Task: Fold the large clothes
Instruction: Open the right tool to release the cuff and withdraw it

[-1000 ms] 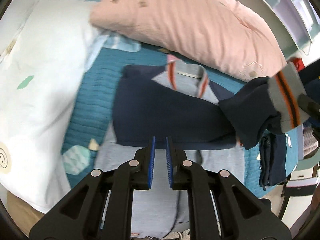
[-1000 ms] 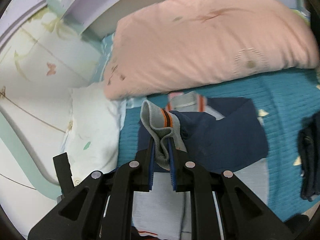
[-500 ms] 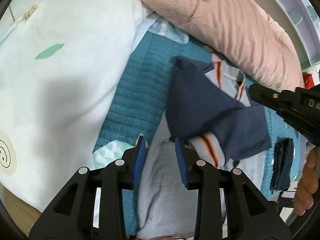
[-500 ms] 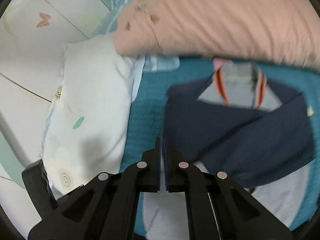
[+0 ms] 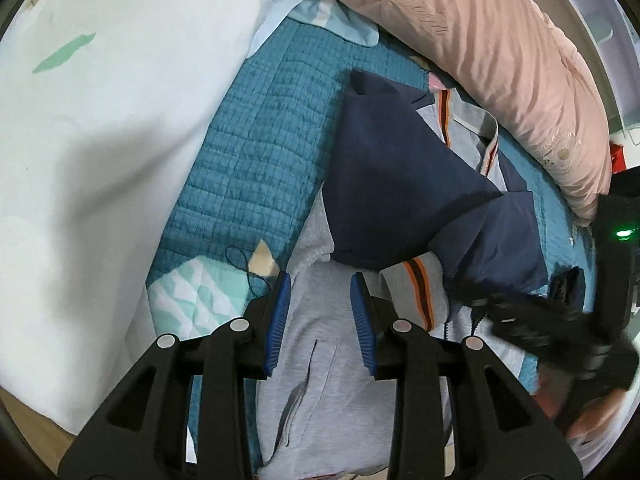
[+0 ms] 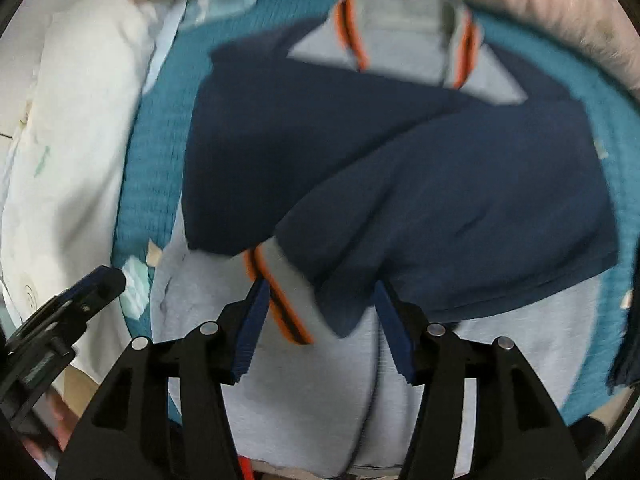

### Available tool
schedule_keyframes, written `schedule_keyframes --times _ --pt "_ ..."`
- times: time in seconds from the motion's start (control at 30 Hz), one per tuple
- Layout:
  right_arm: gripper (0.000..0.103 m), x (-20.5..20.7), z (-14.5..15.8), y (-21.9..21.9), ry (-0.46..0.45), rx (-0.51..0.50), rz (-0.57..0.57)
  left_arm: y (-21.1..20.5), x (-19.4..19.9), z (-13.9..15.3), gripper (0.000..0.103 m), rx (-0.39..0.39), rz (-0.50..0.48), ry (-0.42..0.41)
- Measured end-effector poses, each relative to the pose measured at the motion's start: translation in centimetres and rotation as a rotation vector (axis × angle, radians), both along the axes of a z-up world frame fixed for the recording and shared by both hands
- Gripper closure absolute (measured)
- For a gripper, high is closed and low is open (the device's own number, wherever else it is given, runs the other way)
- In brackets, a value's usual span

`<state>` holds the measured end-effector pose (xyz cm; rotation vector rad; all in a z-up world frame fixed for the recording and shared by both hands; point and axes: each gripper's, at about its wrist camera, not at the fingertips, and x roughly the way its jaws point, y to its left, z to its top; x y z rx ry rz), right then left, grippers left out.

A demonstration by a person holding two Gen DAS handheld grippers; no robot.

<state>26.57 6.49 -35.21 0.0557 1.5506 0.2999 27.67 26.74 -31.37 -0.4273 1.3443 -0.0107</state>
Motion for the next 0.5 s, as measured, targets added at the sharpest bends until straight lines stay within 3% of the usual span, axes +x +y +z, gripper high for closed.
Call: schedule_keyframes --times 0.07,0.13,0.17,0.2,0.23,0.27,0.33,0.4,0.5 --pt "0.050 -0.2 -1.2 1.1 0.023 -0.016 -0.024 0.2 -0.4 -0.2 0.071 0.004 0.008 0.005" --pt "0.040 -0.1 -2.1 2.4 0.014 -0.039 -0.037 0.6 -0.9 -0.4 0.071 0.005 0.016 0.011" --pt "0.040 -0.1 -2.5 2.9 0.002 -0.047 -0.041 0.8 -1.0 -0.5 0.071 0.004 0.020 0.014" --pt "0.043 -0.1 -2.8 3.2 -0.011 -0.058 -0.042 1.1 -1.3 -0.6 0.071 0.005 0.025 0.017" --pt "0.055 0.0 -3.3 3.6 -0.027 -0.091 -0.035 1.3 -1.5 -0.8 0.070 0.008 0.031 0.022" --pt "0.059 0.0 -3.8 3.9 -0.040 -0.124 -0.017 1.5 -1.6 -0.9 0.068 0.011 0.036 0.026" --pt "0.072 0.1 -3.9 3.7 -0.050 -0.111 -0.024 2.2 -2.0 -1.2 0.068 0.013 0.051 0.035" --pt "0.081 0.2 -3.3 3.0 -0.047 -0.087 -0.047 2.6 -2.2 -1.3 0.068 0.012 0.062 0.040" --pt "0.083 0.5 -1.9 1.2 -0.031 0.015 -0.097 2.7 -2.4 -1.0 0.068 0.008 0.071 0.034"
